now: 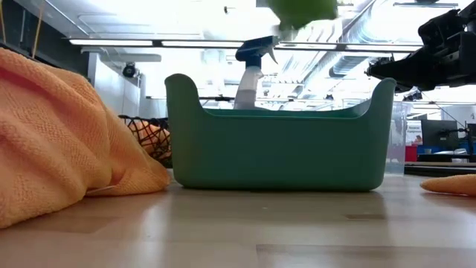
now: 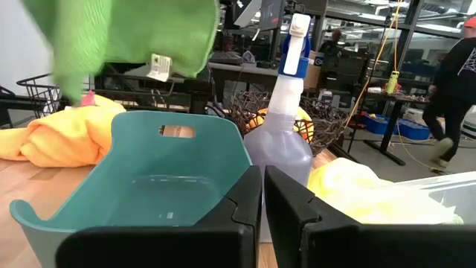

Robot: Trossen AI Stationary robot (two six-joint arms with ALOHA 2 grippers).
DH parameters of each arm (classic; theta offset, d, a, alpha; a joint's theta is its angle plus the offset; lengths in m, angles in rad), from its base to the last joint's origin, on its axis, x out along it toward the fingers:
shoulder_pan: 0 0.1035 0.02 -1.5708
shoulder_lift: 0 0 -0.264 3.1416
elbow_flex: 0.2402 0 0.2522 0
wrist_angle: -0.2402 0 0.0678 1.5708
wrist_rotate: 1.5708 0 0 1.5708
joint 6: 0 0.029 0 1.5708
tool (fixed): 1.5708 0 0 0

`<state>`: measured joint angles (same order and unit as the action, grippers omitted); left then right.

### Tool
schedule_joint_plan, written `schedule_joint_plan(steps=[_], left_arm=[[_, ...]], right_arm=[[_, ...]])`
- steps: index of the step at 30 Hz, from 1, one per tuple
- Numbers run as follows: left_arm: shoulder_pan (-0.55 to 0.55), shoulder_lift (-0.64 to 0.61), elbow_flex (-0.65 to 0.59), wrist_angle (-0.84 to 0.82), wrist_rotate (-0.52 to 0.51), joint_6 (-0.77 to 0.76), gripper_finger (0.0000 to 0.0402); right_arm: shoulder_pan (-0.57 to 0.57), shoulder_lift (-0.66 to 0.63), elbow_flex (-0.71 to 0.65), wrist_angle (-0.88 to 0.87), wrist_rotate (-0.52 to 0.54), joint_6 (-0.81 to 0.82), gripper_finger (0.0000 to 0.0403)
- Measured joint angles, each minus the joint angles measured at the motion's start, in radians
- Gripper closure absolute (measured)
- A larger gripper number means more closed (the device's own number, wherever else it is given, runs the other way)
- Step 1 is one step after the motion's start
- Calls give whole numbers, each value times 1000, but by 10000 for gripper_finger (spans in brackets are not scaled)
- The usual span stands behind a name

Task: Sort microfiber towel by color & place in baskets
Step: Put the green towel into the green bin

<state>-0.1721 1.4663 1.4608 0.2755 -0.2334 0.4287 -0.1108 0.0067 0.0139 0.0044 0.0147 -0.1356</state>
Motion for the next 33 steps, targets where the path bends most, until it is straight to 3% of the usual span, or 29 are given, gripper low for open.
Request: schedule_joint_plan(steps=[11,14,20,26,29,33], left_arm=[[17,22,-53,-315,-65,-150,401],[22,29,-132,-316,-72,-232,401],[14,27,-334,-157,-59,-433,401],[5,58,-488,-85,-65,-539,401],[17,113,-500,-93,-38,-614,401],[38,180,-466,-112,85,-693,401]], right_arm=[[0,0,0,0,0,0,389],[0,0,0,0,0,-1,389],[0,0,0,0,0,0,389],[0,0,0,0,0,0,389],[0,0,0,0,0,-1,389],[0,1,0,0,0,-2,389]])
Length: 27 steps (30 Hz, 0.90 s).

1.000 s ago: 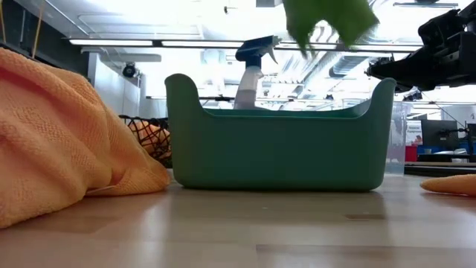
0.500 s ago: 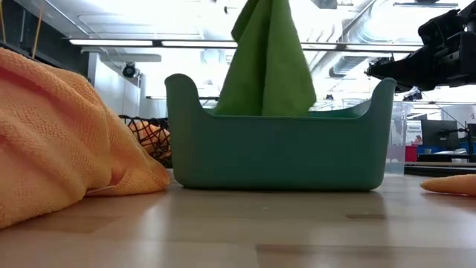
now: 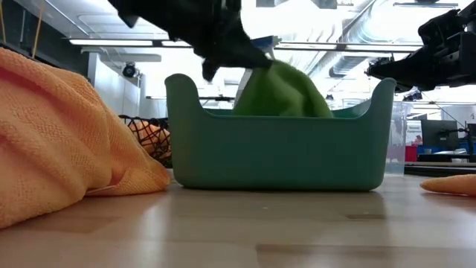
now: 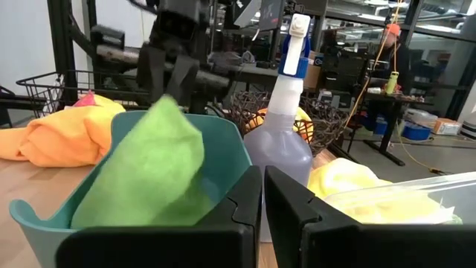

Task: Sort microfiber towel by color & place in baskets
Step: Put the green towel into the green bin, then put the pink towel into the transparent bin

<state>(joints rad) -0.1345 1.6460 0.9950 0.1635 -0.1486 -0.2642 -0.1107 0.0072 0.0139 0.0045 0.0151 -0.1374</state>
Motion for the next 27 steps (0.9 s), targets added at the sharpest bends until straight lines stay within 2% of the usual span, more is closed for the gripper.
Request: schedule_joint_plan(steps=[5,9,12,16,20,24,27], left_arm=[[15,41,106,-231,86,46,372],[17,46,199,-415,123,143,315],[17,46,252,-491,133,170,262],[18,46,290,-552,141,152,201],[18,42,341,-639,155,144,158],[18,24,436,-681,174,213,139],[11,19,513,-644,174,267,138]], right_arm=[[0,0,0,0,0,2,389],[0,2,0,0,0,0,389],[0,5,0,0,0,1,389],[0,6,0,0,0,2,389],[0,6,0,0,0,2,389],[0,6,0,0,0,1,389],[0,6,0,0,0,0,389]])
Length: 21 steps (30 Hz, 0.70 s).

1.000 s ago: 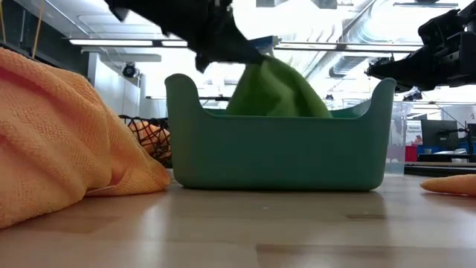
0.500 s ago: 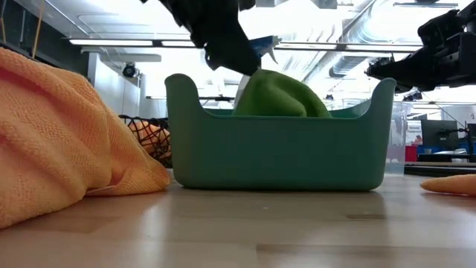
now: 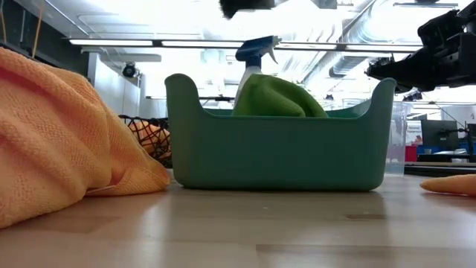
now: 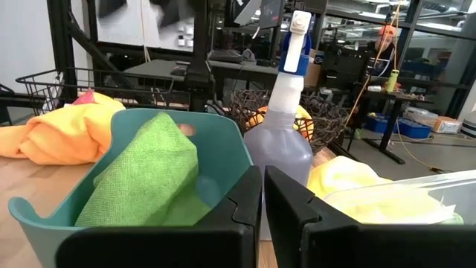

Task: Sort microfiber towel by color & place in baskets
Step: Put the pink towel into the transparent bin

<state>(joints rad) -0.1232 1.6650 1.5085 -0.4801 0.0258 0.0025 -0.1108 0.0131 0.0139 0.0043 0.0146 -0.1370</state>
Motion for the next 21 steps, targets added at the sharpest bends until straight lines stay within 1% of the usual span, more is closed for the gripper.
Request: schedule_joint_plan(steps=[4,7,9,13,16,19,21], left_arm=[[-12,37,46,94,8,64,137],[-20,61,70,97,14,77,137],[-23,53,82,88,15,39,137],[-22,-13,87,93,47,-72,137],[-24,-60,87,107,48,-154,137],[-38,-105,87,121,33,-220,137],[-54,-142,87,121,-4,-258,137]], right_arm=[[0,1,0,0,0,1,389],[0,0,0,0,0,0,389],[0,0,0,0,0,1,389],[0,1,0,0,0,1,389],[0,1,0,0,0,0,389],[0,0,0,0,0,1,389],[0,1,0,0,0,0,389]])
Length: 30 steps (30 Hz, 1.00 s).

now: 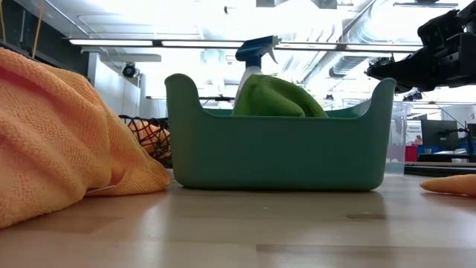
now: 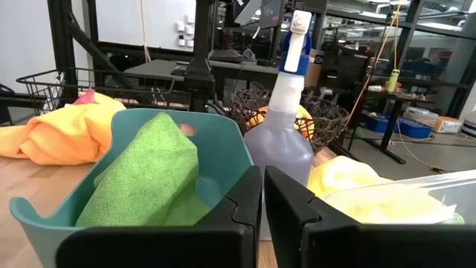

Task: Sort microfiber towel by color & place in baskets
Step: Put the pink towel into the transparent bin

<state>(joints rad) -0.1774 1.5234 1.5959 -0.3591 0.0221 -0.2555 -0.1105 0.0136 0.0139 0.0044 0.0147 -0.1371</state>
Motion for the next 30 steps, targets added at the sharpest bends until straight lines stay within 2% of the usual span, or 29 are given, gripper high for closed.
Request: schedule_joint_plan(steps=[3,5,7,9,11,13,15,17,21,27,30], left_arm=[[-31,-59,0,-36,-95,-19,137],[-57,-99,0,-74,-184,-21,137],[-82,-144,0,-122,-281,-17,137],[-104,-182,0,-160,-376,-4,137],[-118,-218,-6,-188,-457,18,137],[-121,-249,-24,-194,-500,50,137],[-112,-281,-54,-189,-516,95,137],[-88,-316,-97,-172,-519,134,137],[-7,-394,-203,-133,-465,171,138],[121,-529,-328,-56,-311,163,138],[155,-585,-366,-56,-280,162,138]], right_arm=[[0,0,0,6,0,5,389],[0,1,-2,55,-7,63,389],[0,0,-2,179,-48,252,389],[0,5,-2,332,-39,495,389],[0,5,-2,486,34,762,389],[0,7,-1,620,129,913,389],[0,32,-1,752,145,929,389],[1,90,19,883,107,893,389],[37,313,201,945,25,757,389],[101,697,612,716,-34,599,389],[106,824,820,494,-62,580,389]])
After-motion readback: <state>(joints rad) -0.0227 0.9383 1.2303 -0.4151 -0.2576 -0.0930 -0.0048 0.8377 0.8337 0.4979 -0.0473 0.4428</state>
